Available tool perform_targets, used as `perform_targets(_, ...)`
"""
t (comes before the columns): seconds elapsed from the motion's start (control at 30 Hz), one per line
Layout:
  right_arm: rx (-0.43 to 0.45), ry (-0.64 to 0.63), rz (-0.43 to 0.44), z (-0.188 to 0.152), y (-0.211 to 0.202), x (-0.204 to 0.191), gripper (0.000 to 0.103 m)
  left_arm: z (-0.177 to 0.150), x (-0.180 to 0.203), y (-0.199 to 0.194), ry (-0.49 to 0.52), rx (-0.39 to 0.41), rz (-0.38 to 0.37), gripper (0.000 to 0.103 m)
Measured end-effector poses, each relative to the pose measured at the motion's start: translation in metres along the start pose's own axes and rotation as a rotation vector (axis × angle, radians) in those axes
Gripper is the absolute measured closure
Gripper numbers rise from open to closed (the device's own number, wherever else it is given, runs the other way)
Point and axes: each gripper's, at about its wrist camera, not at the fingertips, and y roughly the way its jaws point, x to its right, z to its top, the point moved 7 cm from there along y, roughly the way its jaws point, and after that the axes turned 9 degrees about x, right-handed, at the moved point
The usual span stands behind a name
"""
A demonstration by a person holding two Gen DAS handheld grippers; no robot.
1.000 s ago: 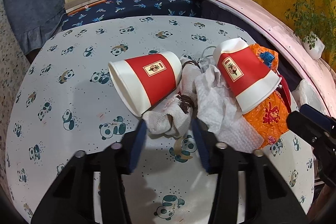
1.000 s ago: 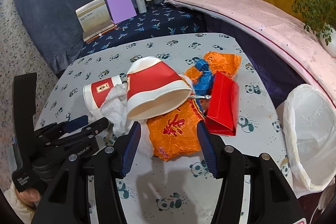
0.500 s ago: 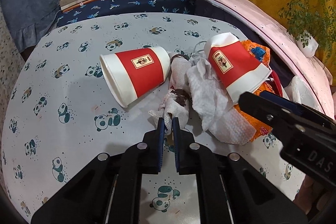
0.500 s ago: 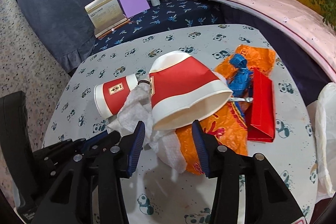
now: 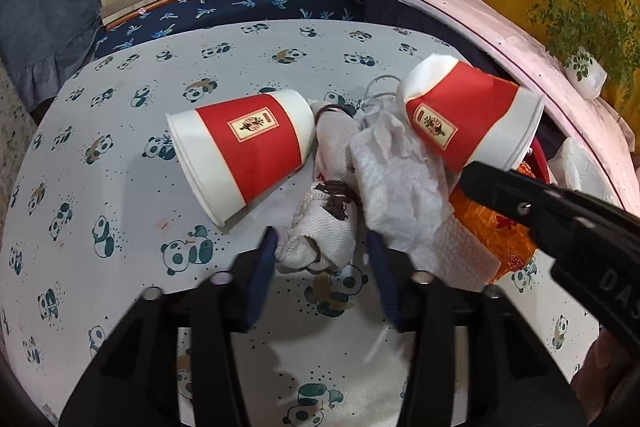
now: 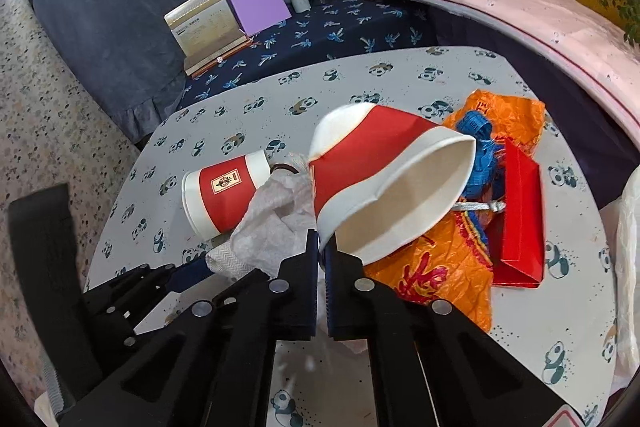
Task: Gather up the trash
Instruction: 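Lift and carry the tissue with the left gripper while the right gripper carries the cup to the bin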
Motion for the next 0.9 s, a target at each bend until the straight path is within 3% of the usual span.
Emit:
perform_targets(0.13,0.026,-0.016,-0.017,0.002,-0.013,0.004,0.100,-0.001,0.005,-0.007,0.006,0.005,-0.016,0.084)
perform_targets(0.33,0.077,-0.010,-0.028,0.008,-0.041,0.012,0.100,0.003,0.013,-0.030,0.001,0.039,-0.013,0.089)
perform_targets(0.9,0.222,0.034,-0.058,0.014,-0.129,0.049,0.100,0.038,0.066,-0.124,0.013,0.218,-0.068,0.092)
